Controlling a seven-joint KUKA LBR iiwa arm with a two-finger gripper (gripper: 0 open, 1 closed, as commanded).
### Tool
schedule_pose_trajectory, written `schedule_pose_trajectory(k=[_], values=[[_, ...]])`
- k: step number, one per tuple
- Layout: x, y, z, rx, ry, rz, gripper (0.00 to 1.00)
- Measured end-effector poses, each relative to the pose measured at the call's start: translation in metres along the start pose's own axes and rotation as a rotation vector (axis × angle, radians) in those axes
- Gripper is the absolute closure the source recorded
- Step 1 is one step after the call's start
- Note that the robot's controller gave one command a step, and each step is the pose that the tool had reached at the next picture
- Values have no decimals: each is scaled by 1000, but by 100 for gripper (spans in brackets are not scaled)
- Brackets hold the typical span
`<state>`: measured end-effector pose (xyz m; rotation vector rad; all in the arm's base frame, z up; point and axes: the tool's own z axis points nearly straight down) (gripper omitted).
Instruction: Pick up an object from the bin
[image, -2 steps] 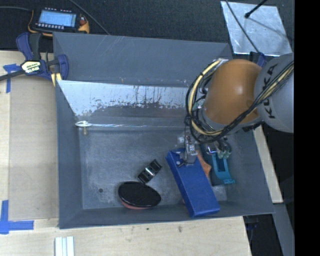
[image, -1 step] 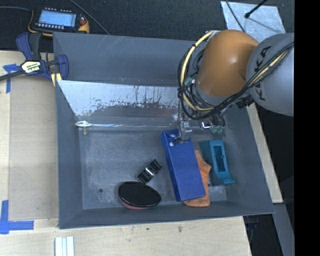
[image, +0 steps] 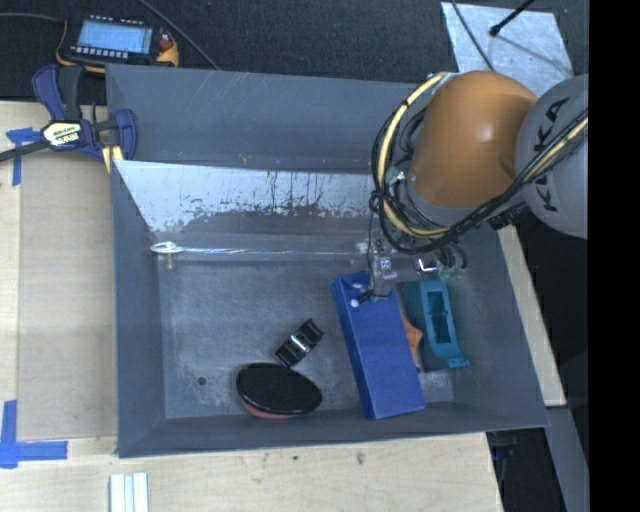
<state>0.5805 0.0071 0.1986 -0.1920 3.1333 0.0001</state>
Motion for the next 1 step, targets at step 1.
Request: schedule_pose_trajectory(k=[1], values=[[-6,12,-48,0,5,31,100]])
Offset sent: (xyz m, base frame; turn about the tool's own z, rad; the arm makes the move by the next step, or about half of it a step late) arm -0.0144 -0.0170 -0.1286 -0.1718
